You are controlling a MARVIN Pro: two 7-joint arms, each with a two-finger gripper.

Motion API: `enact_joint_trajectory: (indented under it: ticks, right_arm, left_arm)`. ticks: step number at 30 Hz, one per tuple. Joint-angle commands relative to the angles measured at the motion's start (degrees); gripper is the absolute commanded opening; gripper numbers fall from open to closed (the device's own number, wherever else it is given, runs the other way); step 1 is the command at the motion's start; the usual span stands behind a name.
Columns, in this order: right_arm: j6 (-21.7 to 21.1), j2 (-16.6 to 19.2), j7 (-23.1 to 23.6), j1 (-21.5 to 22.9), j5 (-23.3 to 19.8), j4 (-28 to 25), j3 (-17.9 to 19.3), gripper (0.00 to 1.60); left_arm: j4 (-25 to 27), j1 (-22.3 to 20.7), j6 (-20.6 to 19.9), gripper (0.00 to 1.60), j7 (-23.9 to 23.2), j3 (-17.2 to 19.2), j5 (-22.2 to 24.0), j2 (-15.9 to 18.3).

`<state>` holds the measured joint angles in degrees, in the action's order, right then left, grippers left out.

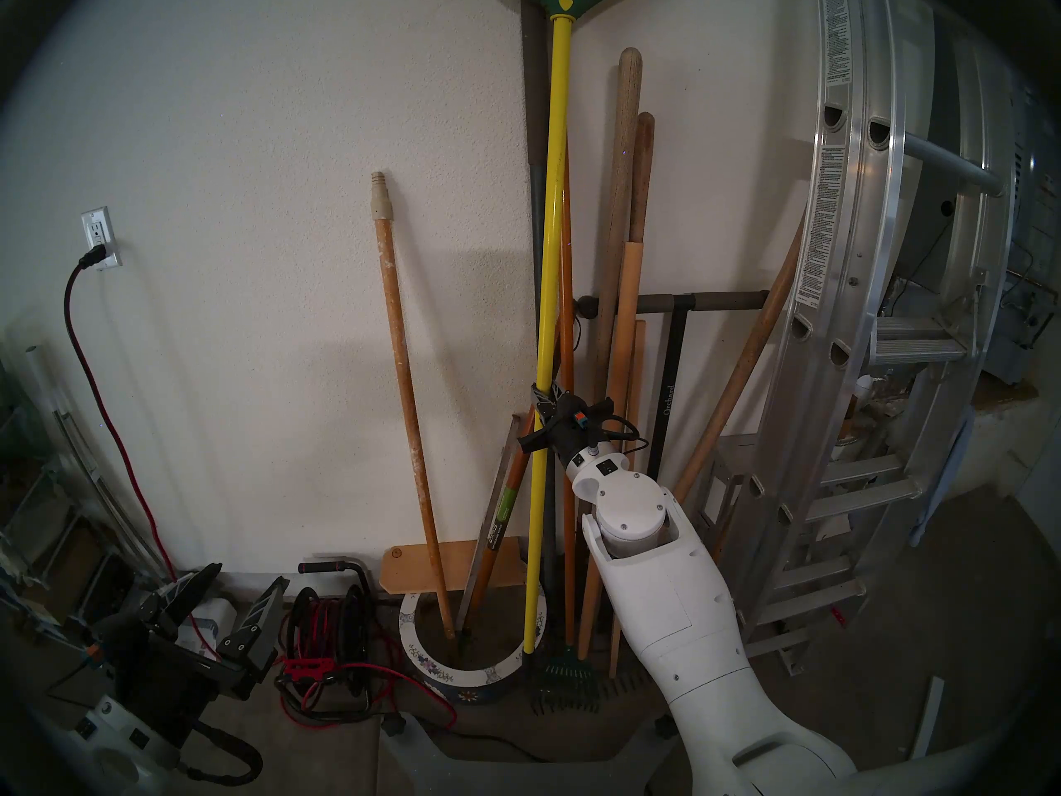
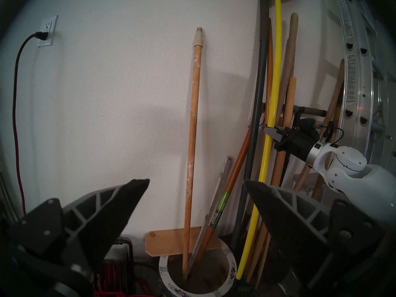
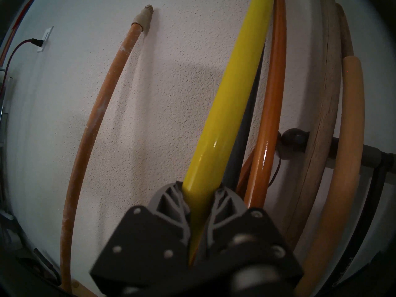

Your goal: Put wooden sticks into the pot

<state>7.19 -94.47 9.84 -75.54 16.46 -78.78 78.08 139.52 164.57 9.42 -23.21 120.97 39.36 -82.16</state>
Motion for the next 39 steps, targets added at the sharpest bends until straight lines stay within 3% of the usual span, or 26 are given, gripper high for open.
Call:
enact_joint_trajectory:
  ticks: [1, 2, 3, 4, 14, 16, 22, 27, 39]
  right_arm:
    - [0.2, -2.8, 0.8, 6.2, 0.6, -3.8, -0.1, 0.00]
    - [0.1, -2.9, 1.0, 6.2, 0.8, -3.9, 0.0, 0.00]
    - [-0.3, -2.6, 1.5, 9.1, 0.8, -1.8, -0.4, 0.00]
    - [-0.4, -3.3, 1.5, 7.1, 1.2, -3.4, 0.0, 0.00]
    - [-1.5, -5.6, 3.4, 11.0, 2.3, 0.0, -1.0, 0.00]
    - [-1.4, -6.1, 3.4, 10.1, 2.6, -0.6, -0.8, 0.00]
    - [-0.6, -6.7, 4.3, 12.9, 2.5, 4.2, -0.9, 0.00]
    - [1.4, -7.0, 4.3, 15.1, 1.8, 9.6, -0.3, 0.00]
    - [9.6, -7.8, 1.8, 13.0, -0.3, 18.1, 0.6, 0.00]
  left_arm:
    - [0.5, 0.4, -0.1, 1.60, -0.1, 0.0, -0.1, -0.4]
    - [0.5, 0.4, -0.1, 1.60, -0.2, 0.0, -0.1, -0.4]
    - [0.5, 0.4, -0.2, 1.60, -0.2, 0.1, -0.1, -0.5]
    - [0.5, 0.4, -0.2, 1.60, -0.3, 0.1, -0.1, -0.5]
    - [0.5, 0.4, -0.4, 1.60, -0.8, 0.3, -0.2, -0.9]
    - [0.5, 0.4, -0.4, 1.60, -0.9, 0.3, -0.2, -1.0]
    - [0.5, 0.4, -0.5, 1.60, -1.2, 0.4, -0.2, -1.3]
    - [0.5, 0.4, -0.5, 1.60, -1.5, 0.5, -0.2, -1.6]
    - [0.5, 0.4, -0.6, 1.60, -2.1, 0.7, -0.3, -2.1]
